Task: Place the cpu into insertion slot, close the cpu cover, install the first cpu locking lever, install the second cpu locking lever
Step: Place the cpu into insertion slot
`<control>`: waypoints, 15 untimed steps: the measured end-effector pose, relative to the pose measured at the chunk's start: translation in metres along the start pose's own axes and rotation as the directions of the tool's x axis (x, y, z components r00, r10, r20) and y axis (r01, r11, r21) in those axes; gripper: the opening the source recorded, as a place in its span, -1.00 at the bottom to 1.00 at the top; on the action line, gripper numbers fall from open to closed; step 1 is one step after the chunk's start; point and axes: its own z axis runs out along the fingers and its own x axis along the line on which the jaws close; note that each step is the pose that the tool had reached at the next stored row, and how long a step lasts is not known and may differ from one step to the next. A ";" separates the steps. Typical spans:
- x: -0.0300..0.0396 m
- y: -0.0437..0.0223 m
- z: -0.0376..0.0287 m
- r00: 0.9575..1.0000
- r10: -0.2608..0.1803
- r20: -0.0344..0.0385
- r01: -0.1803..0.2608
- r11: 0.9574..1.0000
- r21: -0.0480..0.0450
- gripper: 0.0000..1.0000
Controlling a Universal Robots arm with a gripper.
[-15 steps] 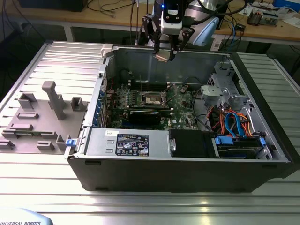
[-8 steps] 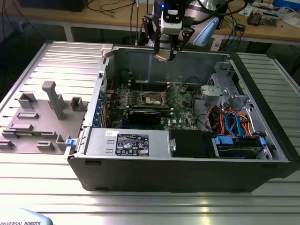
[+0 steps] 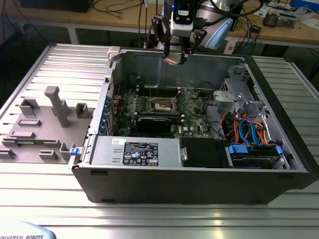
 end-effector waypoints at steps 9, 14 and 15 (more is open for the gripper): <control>0.0000 0.0000 0.0000 1.000 0.009 0.001 -0.009 1.000 0.000 0.07; 0.0000 0.0000 0.0000 1.000 0.013 0.001 -0.013 1.000 0.000 0.07; 0.0000 0.0000 0.0000 1.000 0.014 0.001 -0.014 1.000 0.000 0.07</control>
